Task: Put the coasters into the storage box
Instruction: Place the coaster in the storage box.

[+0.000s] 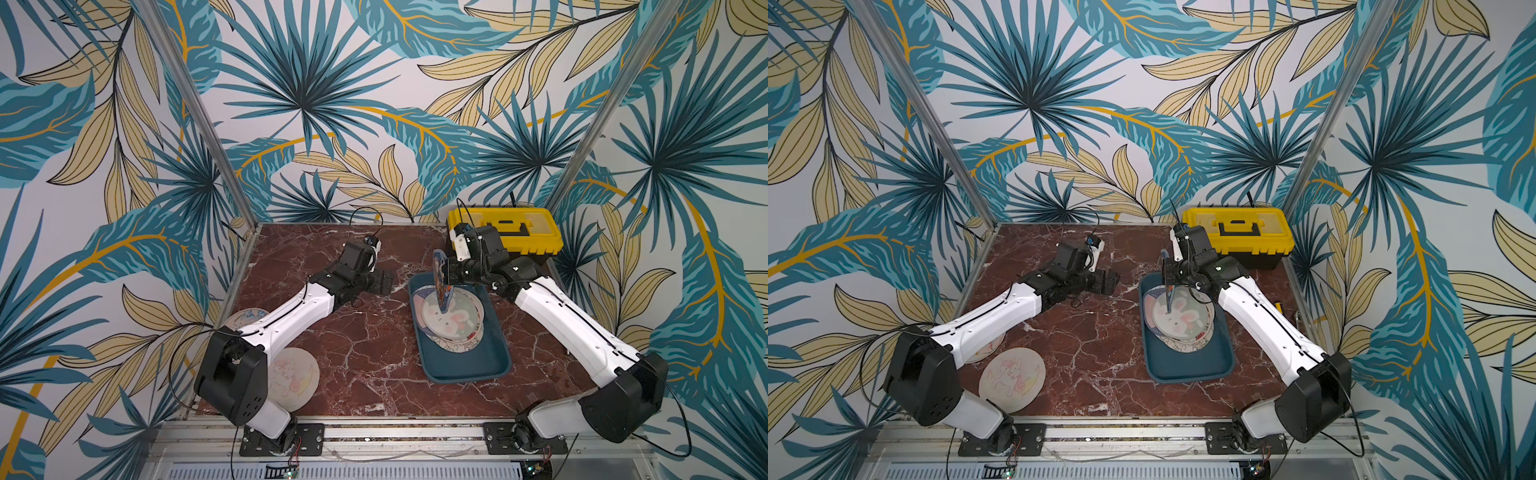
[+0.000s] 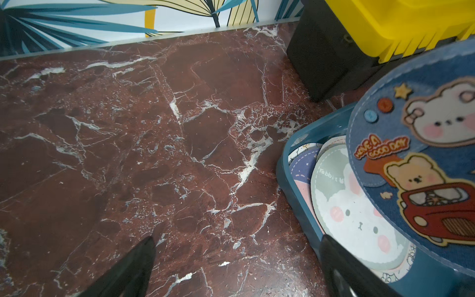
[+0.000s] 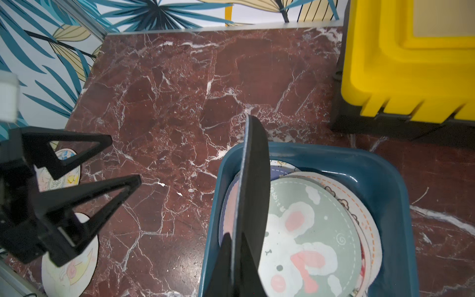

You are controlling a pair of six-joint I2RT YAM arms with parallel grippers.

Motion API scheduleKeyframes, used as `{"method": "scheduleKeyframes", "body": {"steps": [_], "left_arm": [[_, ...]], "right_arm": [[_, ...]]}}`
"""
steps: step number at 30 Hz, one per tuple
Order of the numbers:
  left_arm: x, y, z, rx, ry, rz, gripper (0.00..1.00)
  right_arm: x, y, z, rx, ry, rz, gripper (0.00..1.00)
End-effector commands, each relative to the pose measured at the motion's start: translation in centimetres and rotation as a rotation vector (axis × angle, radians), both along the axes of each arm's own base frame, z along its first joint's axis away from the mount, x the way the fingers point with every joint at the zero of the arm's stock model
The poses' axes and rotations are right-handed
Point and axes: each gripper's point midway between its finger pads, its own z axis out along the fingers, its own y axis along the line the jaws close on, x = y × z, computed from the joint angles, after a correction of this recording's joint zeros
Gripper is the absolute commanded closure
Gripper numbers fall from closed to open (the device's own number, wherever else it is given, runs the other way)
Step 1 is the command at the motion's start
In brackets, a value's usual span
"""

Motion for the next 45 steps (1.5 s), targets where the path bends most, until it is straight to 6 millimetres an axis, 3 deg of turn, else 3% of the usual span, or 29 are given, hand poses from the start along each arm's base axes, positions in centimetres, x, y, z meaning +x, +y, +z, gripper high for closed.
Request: {"method": "scheduleKeyframes", "body": {"steps": [1,11,18,27,37,45], "left_arm": [[0.0,0.2,0.8,-0.042,-0.025,0.011,0.00],[0.1,0.9,0.7,-0.036,-0.026,0.049,0.00],[0.4,1.1,0.6,-0.031,-0.027,0.065,0.00],[0.3,1.1,0.4,-0.030,-0.021,0.059,0.00],[0.3,1.0,0.3,-0.027,-0.020,0.049,0.01],[0.5,1.0,0.1,-0.025,-0.018,0.053,0.01]], "right_arm": [[-1.0,0.4,-1.8,0.006,0.063,0.025,1.00],[-1.3,2.5,-2.5,0.121,0.100,0.069,1.00],[-1.4,3.0,-4.6,0.163,0.145,0.048,1.00],[-1.4,0.8,-6.4,0.082,0.145,-0.038,1.00],[-1.8,-5.0,-8.1,-0.181,0.150,-0.211,1.00],[-2.3,-6.5,-9.9,-0.276,0.198,-0.238,1.00]]}}
